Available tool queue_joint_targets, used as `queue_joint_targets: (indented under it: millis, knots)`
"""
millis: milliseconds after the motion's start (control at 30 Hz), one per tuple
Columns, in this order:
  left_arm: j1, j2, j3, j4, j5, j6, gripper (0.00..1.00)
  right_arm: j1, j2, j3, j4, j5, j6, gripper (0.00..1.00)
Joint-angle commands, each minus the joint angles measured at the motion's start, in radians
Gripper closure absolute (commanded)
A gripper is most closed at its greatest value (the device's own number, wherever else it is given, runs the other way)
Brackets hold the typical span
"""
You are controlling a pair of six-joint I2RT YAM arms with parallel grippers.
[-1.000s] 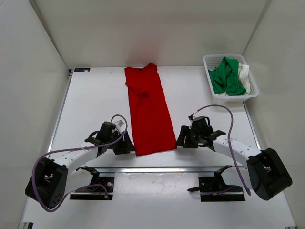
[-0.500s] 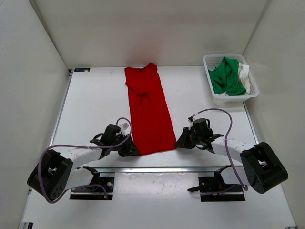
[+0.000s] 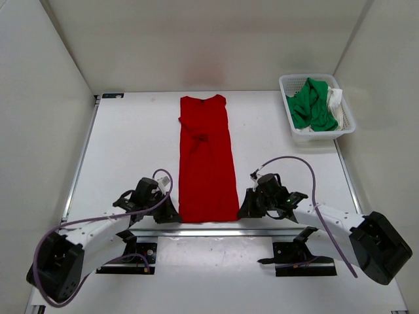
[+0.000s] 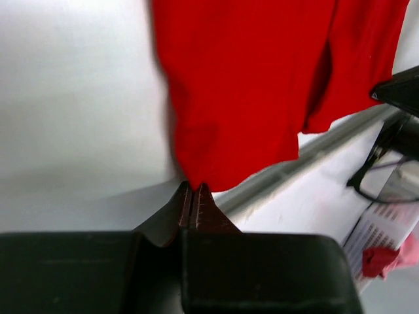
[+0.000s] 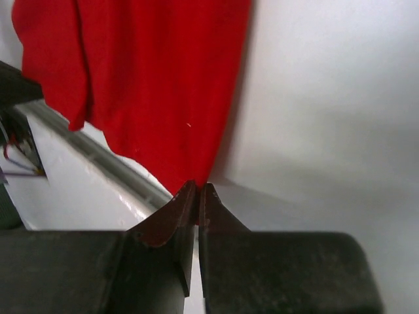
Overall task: Fold and stack the t-shirts
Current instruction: Grab the bottom of the folded rectangular tshirt with both arms, then fold the folded rectangular tshirt in 1/3 of the way
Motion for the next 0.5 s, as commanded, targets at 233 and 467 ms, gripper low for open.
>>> queue_joint_targets:
  millis: [233, 467]
  knots:
    - [0.052, -0.04, 0.21, -0.2, 0.033, 0.029, 1.0, -0.115, -0.02, 0.263, -0.23, 0.013, -0.135, 1.0]
    - [0.127, 0.273, 0.532, -0.066, -0.108, 0.095, 1.0, -0.257, 0.299, 0.63, -0.234, 0.007, -0.31, 1.0]
